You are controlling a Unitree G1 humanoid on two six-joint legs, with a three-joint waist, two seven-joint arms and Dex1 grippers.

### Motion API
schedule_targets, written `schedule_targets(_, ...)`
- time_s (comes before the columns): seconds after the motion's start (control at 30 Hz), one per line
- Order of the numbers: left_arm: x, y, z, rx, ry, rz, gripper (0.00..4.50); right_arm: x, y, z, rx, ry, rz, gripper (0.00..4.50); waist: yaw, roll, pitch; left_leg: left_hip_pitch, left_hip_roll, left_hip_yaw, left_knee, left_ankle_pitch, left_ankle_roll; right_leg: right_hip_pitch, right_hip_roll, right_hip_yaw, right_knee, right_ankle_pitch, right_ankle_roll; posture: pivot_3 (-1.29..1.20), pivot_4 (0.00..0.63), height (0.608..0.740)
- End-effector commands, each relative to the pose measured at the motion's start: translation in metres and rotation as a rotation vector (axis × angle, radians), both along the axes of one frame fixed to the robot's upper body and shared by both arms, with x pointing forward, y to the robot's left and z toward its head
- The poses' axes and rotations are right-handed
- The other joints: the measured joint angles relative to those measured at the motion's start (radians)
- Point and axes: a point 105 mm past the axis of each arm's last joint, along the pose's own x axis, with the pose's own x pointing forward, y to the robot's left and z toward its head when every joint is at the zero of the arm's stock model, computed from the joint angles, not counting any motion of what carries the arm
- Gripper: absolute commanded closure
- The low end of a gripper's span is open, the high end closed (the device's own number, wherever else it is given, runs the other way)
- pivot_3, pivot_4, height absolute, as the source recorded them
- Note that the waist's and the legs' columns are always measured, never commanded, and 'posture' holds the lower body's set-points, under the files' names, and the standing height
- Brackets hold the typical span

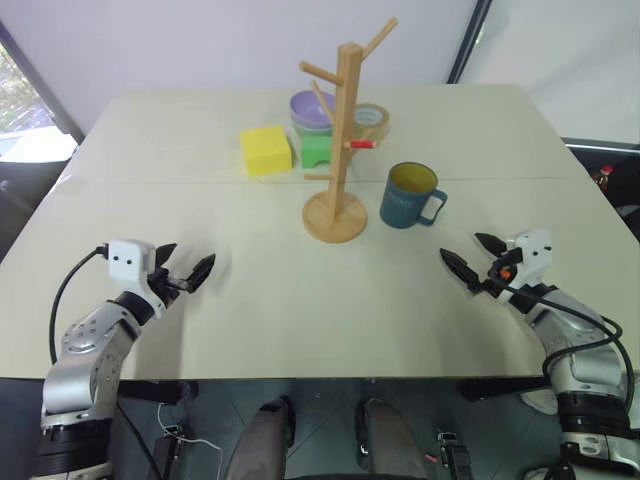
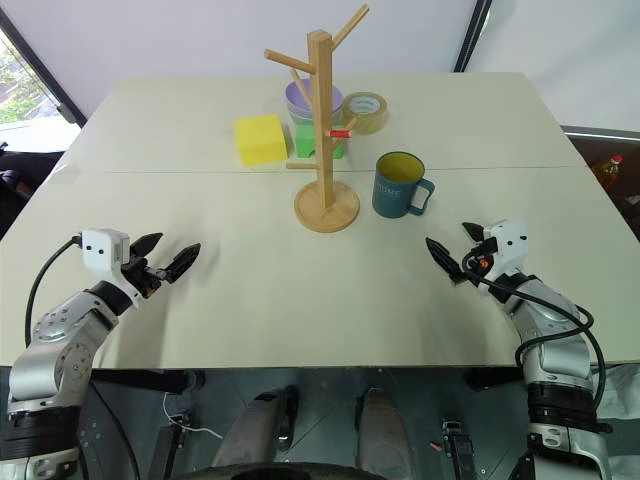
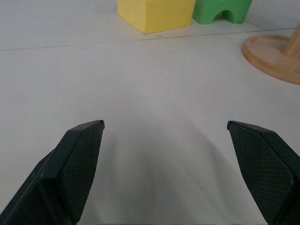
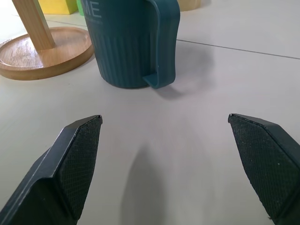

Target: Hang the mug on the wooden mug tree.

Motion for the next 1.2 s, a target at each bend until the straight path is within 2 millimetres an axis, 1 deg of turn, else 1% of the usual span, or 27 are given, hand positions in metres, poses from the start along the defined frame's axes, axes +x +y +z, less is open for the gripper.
schedule_targets(0.03,-0.001,0.006,0.015,0.03,-0.052,0.008,0.0,0.001,0.002,0.01,-0.002,-0.043,0.008,0.03,0.0,0.0,0.0,0.0,0.0,0.0,0.0,0.0,0.0,0.0,0.0,0.0,0.0,0.0,0.0,0.0,0.15,0.74)
schedule_targets(0.3,-0.002,0.0,0.019,0.001,-0.065,-0.031,0.0,0.0,0.003,0.01,-0.001,-0.044,0.002,0.03,0.0,0.0,0.0,0.0,0.0,0.0,0.0,0.0,0.0,0.0,0.0,0.0,0.0,0.0,0.0,0.0,0.15,0.74)
schedule_targets(0.4,-0.004,-0.009,0.023,0.002,-0.08,-0.073,0.0,-0.001,0.007,0.01,0.0,-0.047,0.001,0.03,0.0,0.0,0.0,0.0,0.0,0.0,0.0,0.0,0.0,0.0,0.0,0.0,0.0,0.0,0.0,0.0,0.15,0.74)
schedule_targets(0.53,-0.006,-0.027,0.038,-0.004,-0.134,-0.177,0.0,0.0,0.02,0.011,0.031,-0.06,-0.022,0.03,-0.001,0.0,0.0,0.0,0.0,0.0,0.0,0.0,0.0,0.0,0.0,0.0,0.0,0.0,0.0,0.0,0.15,0.74)
schedule_targets(0.6,-0.007,-0.043,0.044,-0.016,-0.146,-0.252,0.0,0.0,0.026,0.008,0.029,-0.067,-0.054,0.03,0.0,0.0,0.0,0.0,0.0,0.0,0.0,0.0,0.0,0.0,0.0,0.0,0.0,0.0,0.0,0.0,0.15,0.74)
schedule_targets(0.63,-0.01,-0.055,0.047,-0.017,-0.152,-0.307,0.0,0.0,0.03,0.007,0.033,-0.073,-0.07,0.03,0.0,0.0,0.0,0.0,0.0,-0.001,0.0,0.0,0.0,0.0,0.0,0.0,0.0,0.0,0.0,0.0,0.15,0.74)
schedule_targets(0.7,-0.017,-0.083,0.051,0.007,-0.162,-0.448,0.0,0.0,0.04,0.004,0.034,-0.086,-0.108,0.03,0.002,0.0,0.0,0.0,0.0,-0.001,0.0,0.0,0.0,0.0,0.0,0.0,0.0,0.0,0.0,0.0,0.15,0.74)
schedule_targets(0.73,-0.02,-0.094,0.052,0.016,-0.166,-0.502,0.0,0.0,0.044,0.003,0.028,-0.092,-0.128,0.03,0.002,0.0,0.0,0.0,0.0,-0.001,0.0,0.0,0.0,0.0,0.0,0.0,0.0,0.0,0.0,0.0,0.15,0.74)
schedule_targets(0.83,-0.027,-0.122,0.058,0.022,-0.19,-0.626,0.0,0.004,0.047,0.0,0.005,-0.104,-0.234,0.03,0.0,0.0,0.0,0.0,0.0,0.0,0.0,0.0,0.0,-0.001,0.0,0.002,0.0,0.0,0.0,0.0,0.15,0.74)
schedule_targets(0.9,-0.033,-0.144,0.062,0.021,-0.21,-0.728,0.0,0.009,0.045,-0.002,0.01,-0.109,-0.343,0.03,0.0,0.0,0.0,0.0,0.0,0.0,0.0,0.0,0.0,-0.001,0.0,0.002,0.0,0.0,0.0,0.0,0.15,0.74)
schedule_targets(0.97,-0.037,-0.157,0.063,0.025,-0.218,-0.795,0.0,0.014,0.041,-0.002,0.014,-0.111,-0.428,0.03,-0.001,0.001,0.0,0.0,-0.001,0.0,0.0,0.0,0.0,-0.001,0.0,0.002,0.001,0.0,0.0,0.0,0.15,0.74)
schedule_targets(1.07,-0.04,-0.165,0.063,0.02,-0.215,-0.843,0.0,0.019,0.036,-0.002,0.014,-0.118,-0.499,0.03,-0.004,0.001,0.0,0.0,-0.001,0.0,-0.001,0.0,0.0,-0.002,0.001,0.002,0.001,0.0,0.0,0.0,0.15,0.74)
schedule_targets(1.2,-0.039,-0.166,0.054,0.051,-0.191,-0.855,0.0,0.029,0.033,0.002,0.014,-0.126,-0.54,0.03,-0.003,0.001,0.0,0.0,-0.001,0.0,-0.001,0.0,0.0,-0.002,0.002,0.002,0.002,0.0,0.0,0.0,0.15,0.74)
